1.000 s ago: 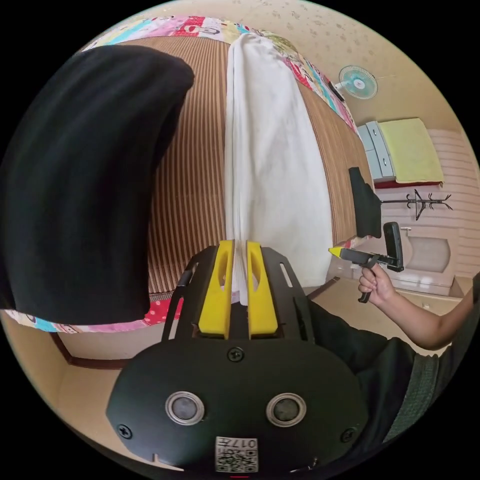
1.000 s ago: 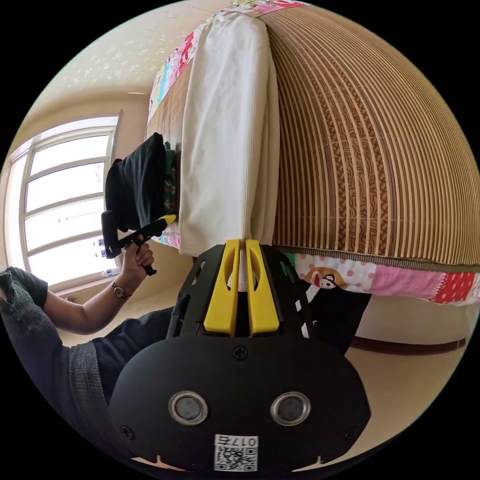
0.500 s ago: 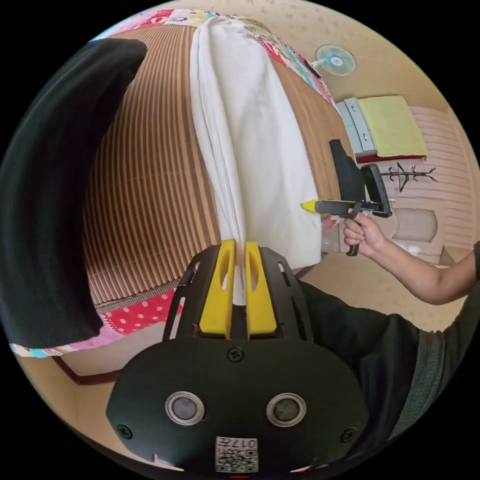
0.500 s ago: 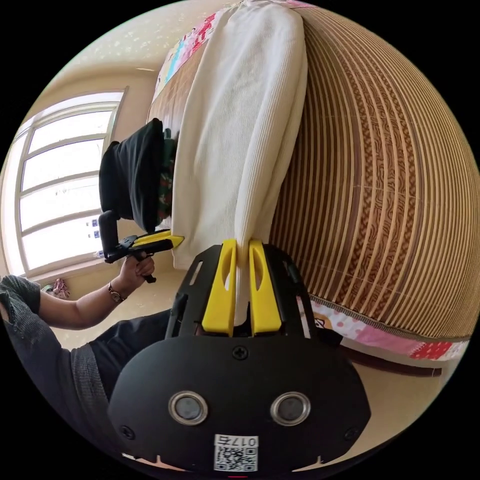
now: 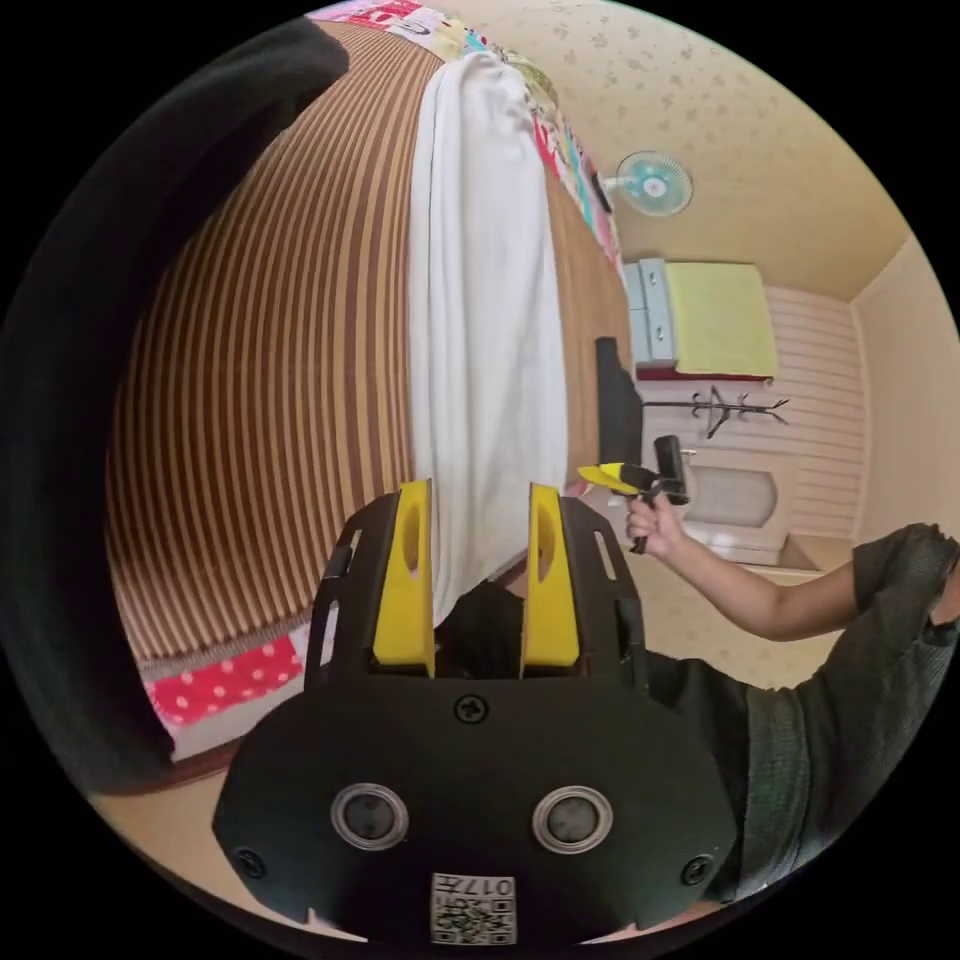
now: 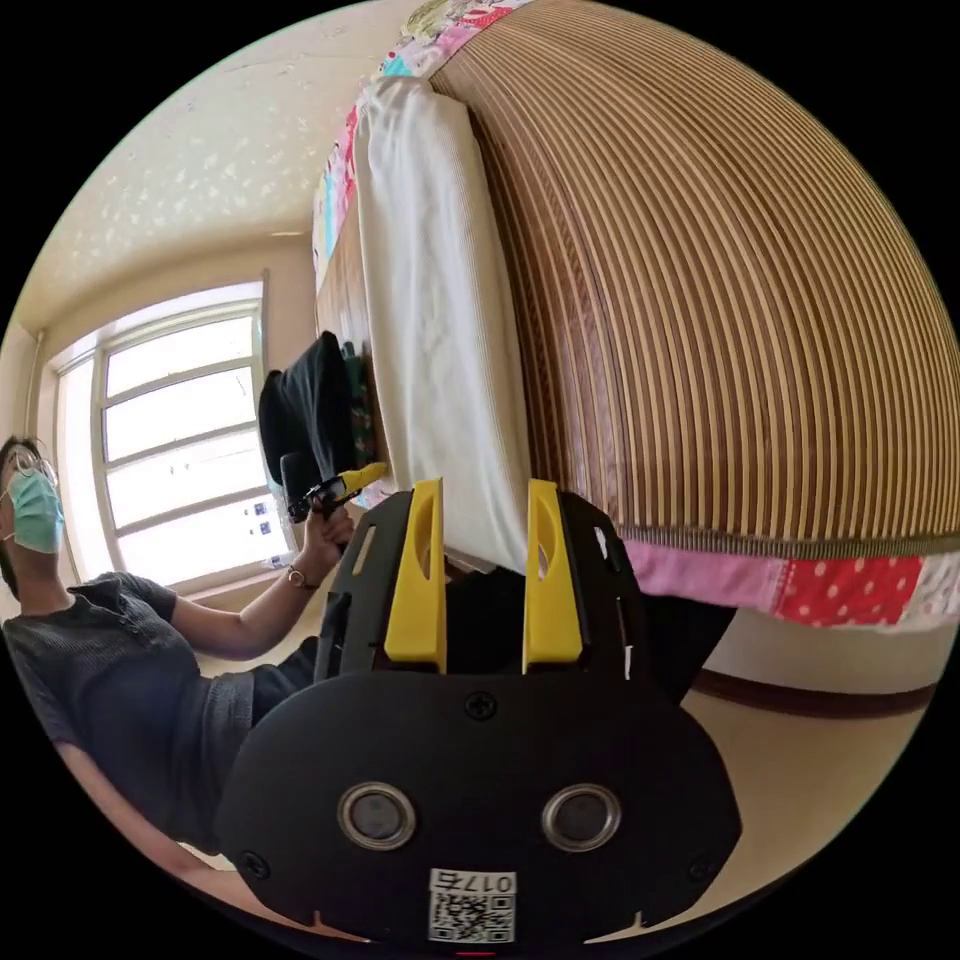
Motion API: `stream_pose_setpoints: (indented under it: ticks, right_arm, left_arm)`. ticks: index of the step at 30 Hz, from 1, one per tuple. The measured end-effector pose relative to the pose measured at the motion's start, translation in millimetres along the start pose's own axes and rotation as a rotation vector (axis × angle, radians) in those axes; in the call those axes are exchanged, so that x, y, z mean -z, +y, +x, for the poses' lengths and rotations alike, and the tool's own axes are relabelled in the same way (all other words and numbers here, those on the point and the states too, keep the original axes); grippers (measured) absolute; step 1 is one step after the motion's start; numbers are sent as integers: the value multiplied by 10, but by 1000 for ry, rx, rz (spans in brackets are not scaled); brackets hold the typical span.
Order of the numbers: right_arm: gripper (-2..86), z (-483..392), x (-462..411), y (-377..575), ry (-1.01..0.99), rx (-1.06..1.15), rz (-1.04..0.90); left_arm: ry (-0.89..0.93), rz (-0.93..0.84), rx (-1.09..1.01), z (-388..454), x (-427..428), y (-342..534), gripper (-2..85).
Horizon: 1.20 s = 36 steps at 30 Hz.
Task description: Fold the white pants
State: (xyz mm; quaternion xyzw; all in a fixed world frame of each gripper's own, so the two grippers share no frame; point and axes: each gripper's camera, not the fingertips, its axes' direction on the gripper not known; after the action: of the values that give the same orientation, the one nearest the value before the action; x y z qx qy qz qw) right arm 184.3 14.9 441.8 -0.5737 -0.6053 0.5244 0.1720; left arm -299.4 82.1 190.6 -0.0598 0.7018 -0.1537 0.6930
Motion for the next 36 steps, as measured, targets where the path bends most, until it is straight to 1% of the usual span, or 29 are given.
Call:
stream_pose_setpoints:
  ticks: [1,3,6,8,10,13,15,17,18,19,22,24,26,28,30,31,32,34,35,36]
  right_arm:
    - [144,62,-2,-167,-49,8,18]
    - [160,115,-42,-403,-95,30,30]
    - [175,171,-200,-768,-62,52,-13]
    - [177,213,-304,-948,-116,83,-35]
    - [171,310,-429,-1150,-200,87,-52]
    - [143,432,-518,-1286,-250,81,-73]
    - [120,537,-563,-1298,-299,52,-80]
    - [88,651,-589,-1243,-314,14,-90]
    - [70,703,-563,-1157,-341,21,-76]
    - [59,751,-517,-1041,-392,30,-53]
    - [33,761,-363,-654,-537,84,9]
    - [21,657,-235,-361,-582,149,39]
    - [13,486,-106,-59,-576,206,47]
    - [7,154,89,361,-502,293,42]
    - [4,-137,265,677,-445,369,53]
    - [3,-331,400,879,-441,417,74]
    - [3,-429,472,974,-450,444,87]
    - [3,-874,798,1313,-494,571,138]
    - [4,-1004,884,1389,-498,609,149]
    - [5,-1283,1068,1538,-499,694,172]
  left_arm:
    - [-8,5,-5,-32,3,-97,159]
    - [-114,6,-14,-73,-24,-456,177]
    - [-154,17,-23,-67,-145,-814,184]
    - [-158,22,-27,-58,-271,-977,179]
    - [-174,8,-37,-57,-440,-1121,160]
    - [-217,-19,15,-154,-632,-1254,101]
    - [-165,-31,54,-310,-666,-1228,67]
    - [-84,-14,86,-450,-632,-1120,63]
    - [-13,10,80,-498,-582,-1023,58]
    - [21,23,72,-503,-552,-969,55]
    - [179,74,-27,-360,-398,-660,52]
    - [313,90,-98,-169,-281,-360,51]
    - [348,89,-150,69,-193,-110,51]
    - [342,85,-206,394,-91,154,51]
    - [347,97,-279,893,90,485,50]
    - [356,106,-299,1022,143,554,50]
    - [384,126,-348,1313,267,685,50]
    - [418,151,-446,1830,476,827,50]
    - [427,165,-529,2231,629,895,50]
    - [429,178,-623,2651,788,953,50]
